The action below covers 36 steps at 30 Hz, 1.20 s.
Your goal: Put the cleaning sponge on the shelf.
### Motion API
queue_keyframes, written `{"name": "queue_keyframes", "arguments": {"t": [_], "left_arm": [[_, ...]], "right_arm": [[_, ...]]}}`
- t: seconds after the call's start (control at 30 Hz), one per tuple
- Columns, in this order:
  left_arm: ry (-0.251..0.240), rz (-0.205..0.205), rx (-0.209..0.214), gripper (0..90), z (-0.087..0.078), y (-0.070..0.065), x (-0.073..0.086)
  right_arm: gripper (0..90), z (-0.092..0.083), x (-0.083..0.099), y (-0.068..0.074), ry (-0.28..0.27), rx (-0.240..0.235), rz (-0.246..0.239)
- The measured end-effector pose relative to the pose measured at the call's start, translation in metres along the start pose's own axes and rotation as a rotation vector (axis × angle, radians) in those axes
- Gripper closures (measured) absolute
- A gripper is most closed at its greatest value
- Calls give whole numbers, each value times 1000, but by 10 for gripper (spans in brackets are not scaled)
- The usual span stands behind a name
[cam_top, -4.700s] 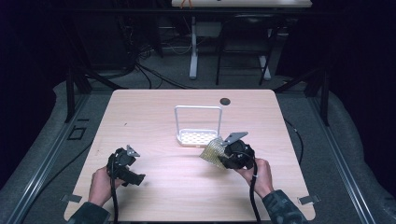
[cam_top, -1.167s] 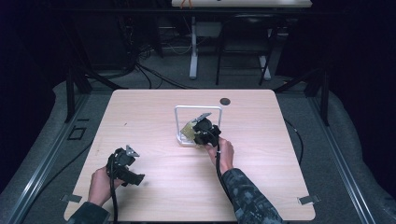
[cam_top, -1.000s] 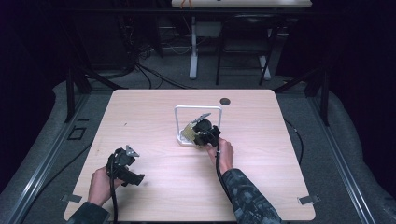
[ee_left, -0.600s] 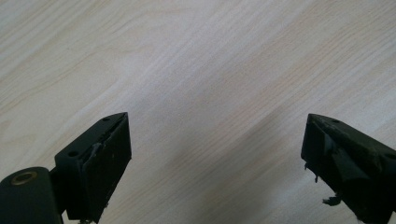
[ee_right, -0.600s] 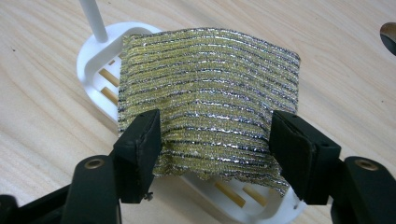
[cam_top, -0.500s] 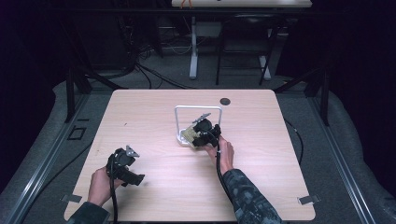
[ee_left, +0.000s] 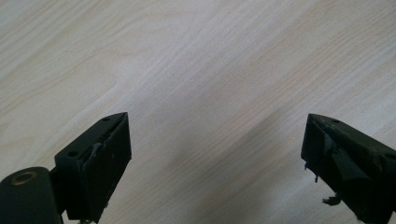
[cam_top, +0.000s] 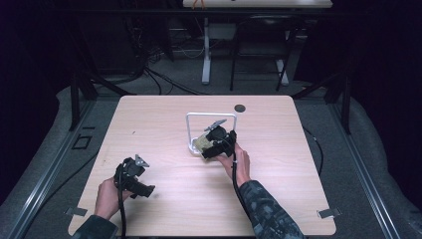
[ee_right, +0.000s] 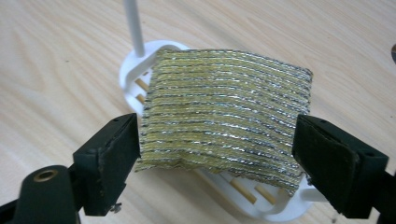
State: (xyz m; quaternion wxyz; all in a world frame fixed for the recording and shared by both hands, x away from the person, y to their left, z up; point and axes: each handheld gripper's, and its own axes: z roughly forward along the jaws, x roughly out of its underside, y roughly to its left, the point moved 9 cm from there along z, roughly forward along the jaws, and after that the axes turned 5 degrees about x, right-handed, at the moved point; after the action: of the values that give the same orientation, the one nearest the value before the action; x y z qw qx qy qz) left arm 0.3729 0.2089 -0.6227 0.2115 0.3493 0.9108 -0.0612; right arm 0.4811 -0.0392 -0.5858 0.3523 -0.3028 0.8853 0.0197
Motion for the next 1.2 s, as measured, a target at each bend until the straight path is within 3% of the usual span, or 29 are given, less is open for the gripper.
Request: {"name": "queue_keyframes", "arguments": {"t": [0.3, 0.5, 0.93, 1.2], "left_arm": [[1, -1, 4, 84, 1, -1, 0], [4, 10, 4, 84, 1, -2, -1], [0, 16, 6, 84, 1, -4, -1], [9, 22, 11, 83, 2, -4, -1]], "right_arm": [[13, -18, 5, 7, 4, -85, -18], [0, -30, 12, 8, 2, -120, -32], [0, -65, 25, -2, -26, -127, -42], [0, -87, 44, -15, -25, -120, -37]]}}
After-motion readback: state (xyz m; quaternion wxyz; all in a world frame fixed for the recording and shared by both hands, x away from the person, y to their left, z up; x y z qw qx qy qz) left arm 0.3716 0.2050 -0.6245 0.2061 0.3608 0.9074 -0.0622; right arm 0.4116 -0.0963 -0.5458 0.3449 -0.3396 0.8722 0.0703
